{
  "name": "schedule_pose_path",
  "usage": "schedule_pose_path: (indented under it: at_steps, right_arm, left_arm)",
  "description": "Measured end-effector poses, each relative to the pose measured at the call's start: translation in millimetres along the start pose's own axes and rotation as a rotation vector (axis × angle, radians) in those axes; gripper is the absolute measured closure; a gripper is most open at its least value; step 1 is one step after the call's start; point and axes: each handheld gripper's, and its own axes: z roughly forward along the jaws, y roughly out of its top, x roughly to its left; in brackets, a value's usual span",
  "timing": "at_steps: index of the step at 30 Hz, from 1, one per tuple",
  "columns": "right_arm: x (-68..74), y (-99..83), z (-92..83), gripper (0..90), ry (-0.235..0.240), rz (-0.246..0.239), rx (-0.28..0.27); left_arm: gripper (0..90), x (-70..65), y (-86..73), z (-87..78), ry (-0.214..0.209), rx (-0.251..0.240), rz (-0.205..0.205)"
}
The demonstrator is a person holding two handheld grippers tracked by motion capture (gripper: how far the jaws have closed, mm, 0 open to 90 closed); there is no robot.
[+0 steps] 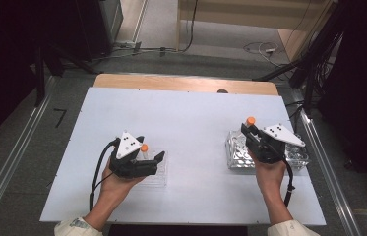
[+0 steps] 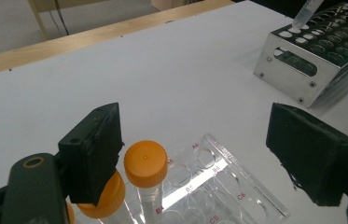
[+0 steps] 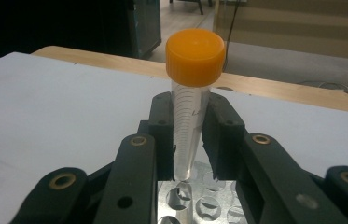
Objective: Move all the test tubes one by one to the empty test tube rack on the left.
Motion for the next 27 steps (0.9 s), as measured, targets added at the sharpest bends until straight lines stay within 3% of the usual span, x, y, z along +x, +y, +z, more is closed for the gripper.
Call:
schedule_pose_path:
  at_steps: [6, 17, 27]
  right_arm:
    - [11.1, 0.8, -3.9, 72.3, 0.044, -0.030, 0.013]
    - [60.2, -10.8, -0.7, 72.3, 0.191, -0.136, 0.088]
    - [87.3, -19.5, 3.2, 72.3, 0.296, -0.154, 0.138]
  left_arm:
    - [17.9, -1.7, 1.4, -0.7, -0.019, -0.016, -0.014]
    - [18.3, -6.2, 1.4, -1.2, -0.030, -0.015, -0.001]
    - [18.3, -15.8, 1.2, 0.8, -0.050, -0.011, 0.015]
